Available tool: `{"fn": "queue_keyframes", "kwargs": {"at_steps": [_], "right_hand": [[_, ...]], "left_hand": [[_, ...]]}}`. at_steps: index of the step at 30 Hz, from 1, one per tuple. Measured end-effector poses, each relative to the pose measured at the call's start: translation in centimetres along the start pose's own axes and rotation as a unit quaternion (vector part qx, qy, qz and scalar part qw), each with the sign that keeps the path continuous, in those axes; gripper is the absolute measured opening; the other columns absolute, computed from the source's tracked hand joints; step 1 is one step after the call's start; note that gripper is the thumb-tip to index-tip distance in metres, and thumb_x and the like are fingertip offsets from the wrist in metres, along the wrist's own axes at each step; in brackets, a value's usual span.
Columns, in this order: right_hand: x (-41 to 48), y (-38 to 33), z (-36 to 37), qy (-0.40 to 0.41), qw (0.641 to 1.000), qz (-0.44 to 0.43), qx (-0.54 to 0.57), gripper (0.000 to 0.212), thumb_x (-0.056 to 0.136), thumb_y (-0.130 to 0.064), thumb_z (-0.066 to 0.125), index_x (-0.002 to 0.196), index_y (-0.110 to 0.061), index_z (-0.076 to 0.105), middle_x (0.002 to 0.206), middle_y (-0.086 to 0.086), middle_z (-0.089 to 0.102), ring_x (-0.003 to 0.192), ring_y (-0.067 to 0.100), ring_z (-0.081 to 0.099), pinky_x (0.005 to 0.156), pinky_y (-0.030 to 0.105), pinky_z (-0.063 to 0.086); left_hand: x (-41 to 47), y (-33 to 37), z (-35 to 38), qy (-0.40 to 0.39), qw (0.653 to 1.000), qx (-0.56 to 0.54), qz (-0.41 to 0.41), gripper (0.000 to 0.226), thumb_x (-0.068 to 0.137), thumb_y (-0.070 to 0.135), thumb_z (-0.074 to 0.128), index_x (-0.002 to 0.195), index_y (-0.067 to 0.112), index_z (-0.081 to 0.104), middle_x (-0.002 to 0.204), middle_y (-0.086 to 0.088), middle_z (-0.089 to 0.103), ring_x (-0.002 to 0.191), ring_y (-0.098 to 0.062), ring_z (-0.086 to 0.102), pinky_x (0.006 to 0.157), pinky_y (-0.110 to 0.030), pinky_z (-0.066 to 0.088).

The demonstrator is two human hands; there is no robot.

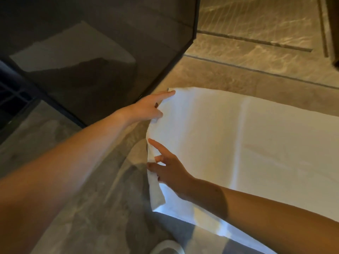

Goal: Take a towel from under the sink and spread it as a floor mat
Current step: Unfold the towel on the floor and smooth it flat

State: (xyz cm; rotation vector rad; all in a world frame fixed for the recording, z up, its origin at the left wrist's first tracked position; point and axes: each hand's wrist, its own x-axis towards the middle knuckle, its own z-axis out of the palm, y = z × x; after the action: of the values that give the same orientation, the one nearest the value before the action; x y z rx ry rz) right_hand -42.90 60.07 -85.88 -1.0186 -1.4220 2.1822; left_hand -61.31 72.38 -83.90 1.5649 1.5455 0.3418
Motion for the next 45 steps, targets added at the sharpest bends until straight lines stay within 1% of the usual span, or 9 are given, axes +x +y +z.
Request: {"fn": "queue_keyframes", "kwargs": {"at_steps": [7, 12, 17, 20, 24, 27, 33, 37, 45], "right_hand": [[3.3, 1.1, 3.8, 0.032, 0.999, -0.016, 0.014, 0.048, 0.1, -0.02, 0.05, 0.143, -0.031, 0.033, 0.126, 0.007, 0.055, 0.108, 0.022, 0.058, 0.083, 0.021, 0.054], [5.6, 3.6, 5.4, 0.086, 0.996, 0.014, 0.0, 0.049, 0.1, -0.017, 0.051, 0.144, -0.03, 0.035, 0.133, 0.005, 0.053, 0.112, 0.023, 0.056, 0.096, 0.029, 0.051], [7.8, 5.6, 6.3, 0.116, 0.991, 0.068, 0.014, 0.053, 0.099, -0.013, 0.053, 0.143, -0.035, 0.036, 0.112, -0.005, 0.055, 0.088, 0.011, 0.056, 0.069, 0.01, 0.05], [9.1, 6.1, 6.4, 0.122, 0.988, 0.092, 0.003, 0.056, 0.098, -0.011, 0.053, 0.144, -0.036, 0.035, 0.094, -0.005, 0.057, 0.081, 0.011, 0.057, 0.072, 0.014, 0.05], [9.3, 5.5, 6.0, 0.055, 0.981, 0.154, 0.105, 0.026, 0.099, -0.026, 0.054, 0.125, -0.026, 0.052, 0.075, 0.004, 0.06, 0.064, 0.013, 0.057, 0.059, 0.016, 0.05], [7.7, 5.8, 4.0, 0.137, 0.988, 0.043, -0.058, 0.036, 0.098, -0.012, 0.052, 0.132, -0.023, 0.052, 0.104, 0.011, 0.063, 0.085, 0.018, 0.06, 0.074, 0.021, 0.052], [2.8, 5.3, -5.8, 0.268, 0.844, -0.083, -0.457, 0.043, 0.099, -0.014, 0.044, 0.141, -0.012, 0.047, 0.141, 0.011, 0.048, 0.129, 0.027, 0.044, 0.108, 0.035, 0.035], [0.8, 5.6, -11.0, 0.256, 0.764, -0.017, -0.592, 0.05, 0.103, -0.026, 0.034, 0.153, -0.021, 0.026, 0.16, 0.004, 0.023, 0.148, 0.024, 0.017, 0.12, 0.04, 0.014], [1.6, 7.5, -13.8, 0.238, 0.728, 0.007, -0.643, 0.053, 0.102, -0.034, 0.027, 0.154, -0.03, 0.018, 0.162, -0.002, 0.016, 0.15, 0.02, 0.005, 0.121, 0.043, 0.001]], "left_hand": [[-0.3, -2.0, -1.1, 0.057, 0.994, 0.095, 0.021, 0.082, 0.087, -0.007, 0.056, 0.15, 0.036, 0.028, 0.16, 0.004, 0.021, 0.145, -0.019, 0.024, 0.108, -0.03, 0.037], [-0.1, -5.0, 0.5, 0.093, 0.987, 0.129, -0.007, 0.081, 0.089, -0.005, 0.058, 0.151, 0.035, 0.025, 0.16, 0.004, 0.021, 0.143, -0.024, 0.028, 0.108, -0.038, 0.041], [0.2, -7.6, 2.2, 0.101, 0.989, 0.104, -0.043, 0.081, 0.092, 0.001, 0.059, 0.152, 0.039, 0.02, 0.162, 0.005, 0.015, 0.148, -0.021, 0.017, 0.112, -0.033, 0.033], [0.2, -7.8, 2.8, 0.075, 0.992, 0.09, -0.049, 0.079, 0.092, 0.007, 0.06, 0.152, 0.036, 0.019, 0.162, 0.003, 0.015, 0.148, -0.021, 0.017, 0.112, -0.029, 0.026], [-0.3, -6.7, 3.3, 0.089, 0.988, 0.101, -0.079, 0.075, 0.094, 0.011, 0.057, 0.154, 0.034, 0.017, 0.163, -0.002, 0.01, 0.149, -0.022, 0.014, 0.115, -0.032, 0.024], [-1.5, -4.9, 4.9, 0.187, 0.964, 0.167, -0.085, 0.068, 0.098, 0.018, 0.051, 0.155, 0.023, 0.015, 0.163, -0.007, 0.007, 0.149, -0.024, 0.013, 0.118, -0.033, 0.021], [-6.0, -6.1, 13.9, 0.195, 0.936, 0.29, 0.044, 0.055, 0.105, 0.032, 0.028, 0.154, 0.013, 0.014, 0.162, -0.004, 0.01, 0.15, -0.021, 0.007, 0.121, -0.033, -0.004], [-6.5, -8.3, 17.8, 0.179, 0.933, 0.303, 0.072, 0.055, 0.103, 0.038, 0.026, 0.151, 0.014, 0.03, 0.158, -0.005, 0.026, 0.147, -0.024, 0.021, 0.12, -0.046, 0.018], [-5.9, -9.7, 18.6, 0.143, 0.938, 0.315, 0.039, 0.059, 0.103, 0.048, 0.016, 0.156, 0.023, 0.008, 0.163, 0.001, 0.009, 0.15, -0.016, 0.002, 0.12, -0.041, 0.009]]}}
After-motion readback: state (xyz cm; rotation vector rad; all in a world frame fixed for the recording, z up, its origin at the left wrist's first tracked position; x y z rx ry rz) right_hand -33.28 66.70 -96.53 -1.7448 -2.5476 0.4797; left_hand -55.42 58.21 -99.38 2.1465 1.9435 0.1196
